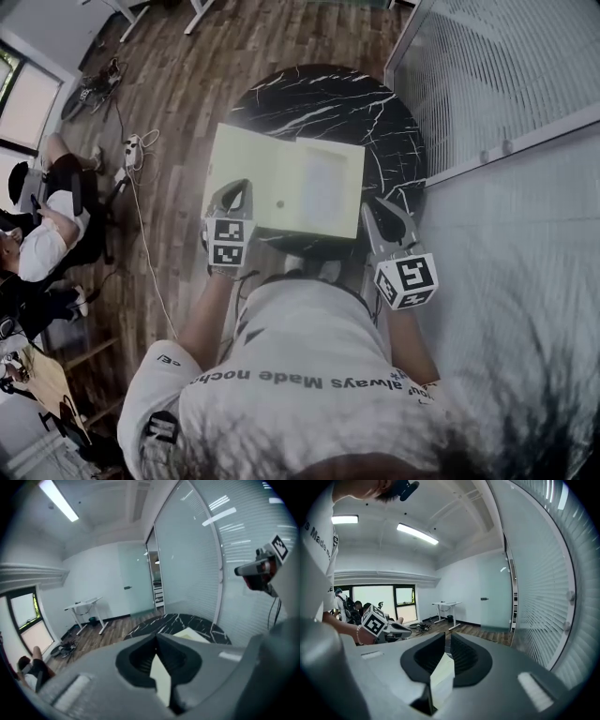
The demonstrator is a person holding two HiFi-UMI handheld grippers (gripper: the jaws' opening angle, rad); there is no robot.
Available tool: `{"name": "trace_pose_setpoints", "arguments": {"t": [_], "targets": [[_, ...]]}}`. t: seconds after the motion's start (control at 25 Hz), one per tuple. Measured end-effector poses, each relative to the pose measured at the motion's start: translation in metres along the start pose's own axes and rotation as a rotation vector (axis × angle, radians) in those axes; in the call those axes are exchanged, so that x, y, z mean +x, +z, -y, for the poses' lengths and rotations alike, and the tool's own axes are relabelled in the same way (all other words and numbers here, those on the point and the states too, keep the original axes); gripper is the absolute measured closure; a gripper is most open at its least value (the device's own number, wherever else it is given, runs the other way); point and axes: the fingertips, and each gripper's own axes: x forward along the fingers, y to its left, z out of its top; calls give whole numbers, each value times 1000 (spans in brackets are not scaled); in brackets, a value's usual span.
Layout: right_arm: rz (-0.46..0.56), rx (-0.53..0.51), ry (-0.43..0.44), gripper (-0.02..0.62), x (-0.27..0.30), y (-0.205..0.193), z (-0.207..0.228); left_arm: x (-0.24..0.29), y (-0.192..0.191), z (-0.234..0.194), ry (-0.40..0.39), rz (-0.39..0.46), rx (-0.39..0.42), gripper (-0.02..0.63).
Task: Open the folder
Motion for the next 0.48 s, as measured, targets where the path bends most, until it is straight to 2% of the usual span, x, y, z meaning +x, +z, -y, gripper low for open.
{"name": "trace_pose_setpoints", "arguments": {"t": [0.2,0.48], "targets": [[42,-52,-11,558,-18,36,-13,-30,75,43,-166,175,-45,603],[105,-106,-17,562,-41,80,-24,-76,159,100,-323,383,-73,603]]}}
